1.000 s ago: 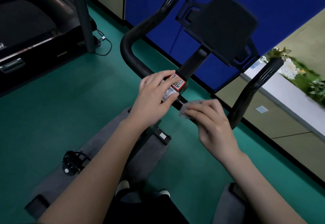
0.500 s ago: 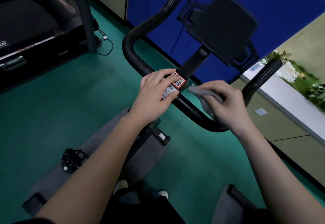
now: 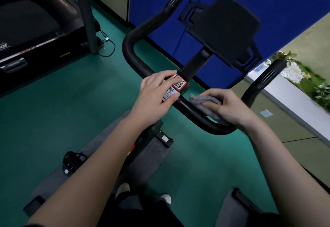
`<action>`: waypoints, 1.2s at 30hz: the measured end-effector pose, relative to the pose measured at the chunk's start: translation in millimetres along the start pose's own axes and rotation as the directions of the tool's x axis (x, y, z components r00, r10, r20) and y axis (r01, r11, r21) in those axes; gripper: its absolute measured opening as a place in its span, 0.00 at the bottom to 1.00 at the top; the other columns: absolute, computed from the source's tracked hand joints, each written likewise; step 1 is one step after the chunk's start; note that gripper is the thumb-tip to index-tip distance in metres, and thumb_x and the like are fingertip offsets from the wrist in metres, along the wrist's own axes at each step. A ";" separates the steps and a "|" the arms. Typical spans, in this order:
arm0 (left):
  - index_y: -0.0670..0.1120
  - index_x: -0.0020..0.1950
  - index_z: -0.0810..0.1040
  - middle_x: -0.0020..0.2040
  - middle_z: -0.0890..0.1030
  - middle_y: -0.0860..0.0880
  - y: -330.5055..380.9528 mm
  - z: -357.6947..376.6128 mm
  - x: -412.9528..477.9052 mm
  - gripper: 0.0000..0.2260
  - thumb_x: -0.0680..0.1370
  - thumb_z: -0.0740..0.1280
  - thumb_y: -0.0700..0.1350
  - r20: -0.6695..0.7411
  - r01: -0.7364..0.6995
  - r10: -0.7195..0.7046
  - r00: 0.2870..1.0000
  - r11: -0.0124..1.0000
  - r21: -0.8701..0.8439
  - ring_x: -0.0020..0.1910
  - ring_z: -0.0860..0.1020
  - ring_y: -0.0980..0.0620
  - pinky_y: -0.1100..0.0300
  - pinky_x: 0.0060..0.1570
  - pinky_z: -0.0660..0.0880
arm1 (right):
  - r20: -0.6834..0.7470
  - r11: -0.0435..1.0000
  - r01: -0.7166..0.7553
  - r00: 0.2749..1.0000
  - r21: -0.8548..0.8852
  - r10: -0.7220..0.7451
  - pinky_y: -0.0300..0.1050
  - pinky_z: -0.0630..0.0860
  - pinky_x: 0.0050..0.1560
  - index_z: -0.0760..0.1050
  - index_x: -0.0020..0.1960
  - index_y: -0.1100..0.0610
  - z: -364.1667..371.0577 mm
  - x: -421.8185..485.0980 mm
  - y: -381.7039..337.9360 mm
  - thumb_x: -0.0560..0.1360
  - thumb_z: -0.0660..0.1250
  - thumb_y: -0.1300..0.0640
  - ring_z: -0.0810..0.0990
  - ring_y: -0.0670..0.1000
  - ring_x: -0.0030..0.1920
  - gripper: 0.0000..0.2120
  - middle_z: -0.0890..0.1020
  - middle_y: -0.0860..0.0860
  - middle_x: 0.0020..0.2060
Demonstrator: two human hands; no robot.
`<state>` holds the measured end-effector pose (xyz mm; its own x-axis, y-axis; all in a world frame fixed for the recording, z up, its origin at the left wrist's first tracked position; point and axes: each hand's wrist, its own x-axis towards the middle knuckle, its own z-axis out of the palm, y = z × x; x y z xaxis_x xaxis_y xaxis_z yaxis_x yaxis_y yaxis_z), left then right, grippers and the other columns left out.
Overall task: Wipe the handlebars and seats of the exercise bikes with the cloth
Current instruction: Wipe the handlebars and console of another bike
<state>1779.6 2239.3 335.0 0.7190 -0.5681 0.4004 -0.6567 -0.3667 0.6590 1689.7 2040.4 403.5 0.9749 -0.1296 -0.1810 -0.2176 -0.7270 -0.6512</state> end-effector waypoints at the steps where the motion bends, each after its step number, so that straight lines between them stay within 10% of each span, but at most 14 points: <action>1: 0.50 0.65 0.74 0.68 0.71 0.53 0.0 -0.1 0.1 0.17 0.77 0.61 0.51 0.000 0.000 0.000 1.000 1.000 0.003 0.66 0.67 0.52 0.60 0.65 0.53 | -0.016 1.000 -0.015 1.000 0.017 0.015 0.44 0.74 0.50 0.80 0.47 0.50 -1.1 4.1 -0.7 0.75 0.67 0.65 0.80 0.46 0.44 0.11 0.84 0.50 0.43; 7: 0.50 0.65 0.74 0.68 0.71 0.54 0.0 -0.6 0.4 0.17 0.77 0.61 0.51 0.001 0.001 -0.001 1.000 1.000 0.003 0.66 0.67 0.52 0.58 0.65 0.54 | 0.088 0.983 -0.113 0.991 0.146 0.101 0.31 0.74 0.41 0.79 0.47 0.58 18.3 26.2 -8.7 0.75 0.66 0.68 0.78 0.41 0.37 0.07 0.81 0.52 0.40; 14: 0.51 0.65 0.74 0.68 0.70 0.55 0.3 1.7 -0.3 0.17 0.77 0.61 0.51 -0.003 0.011 -0.011 1.000 1.000 -0.005 0.67 0.66 0.53 0.59 0.66 0.53 | 0.360 0.982 -0.177 0.914 -0.060 0.186 0.46 0.79 0.47 0.82 0.49 0.58 -18.8 11.0 8.8 0.75 0.68 0.63 0.83 0.52 0.43 0.05 0.85 0.56 0.43; 28: 0.51 0.64 0.75 0.67 0.71 0.55 3.4 1.9 0.0 0.16 0.77 0.62 0.50 -0.034 0.039 -0.040 0.999 0.999 -0.027 0.65 0.67 0.53 0.56 0.67 0.55 | -0.211 0.999 0.007 0.977 -0.032 -0.014 0.34 0.73 0.42 0.81 0.45 0.46 5.2 -25.7 -16.2 0.73 0.68 0.63 0.80 0.44 0.40 0.11 0.84 0.44 0.39; 32: 0.50 0.64 0.75 0.67 0.71 0.55 5.9 -0.5 -0.6 0.16 0.77 0.63 0.49 -0.017 0.040 -0.040 0.999 0.999 -0.015 0.65 0.67 0.53 0.56 0.66 0.56 | -0.150 0.992 0.103 0.982 -0.070 -0.113 0.39 0.74 0.49 0.83 0.49 0.53 16.9 -15.3 -32.0 0.73 0.68 0.64 0.80 0.48 0.47 0.09 0.83 0.48 0.44; 36: 0.51 0.65 0.75 0.68 0.70 0.55 7.3 -1.7 -0.5 0.16 0.77 0.63 0.51 -0.004 0.057 -0.057 0.998 0.998 -0.024 0.65 0.67 0.53 0.55 0.66 0.56 | -0.050 0.997 0.075 0.996 -0.008 -0.075 0.42 0.75 0.34 0.82 0.45 0.49 2.7 -34.8 -20.2 0.74 0.68 0.64 0.82 0.53 0.34 0.10 0.85 0.51 0.36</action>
<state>1774.9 2238.2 340.7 0.7565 -0.5430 0.3646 -0.6088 -0.3809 0.6959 1660.0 2061.4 421.0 0.9896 -0.1081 -0.0947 -0.1437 -0.7398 -0.6573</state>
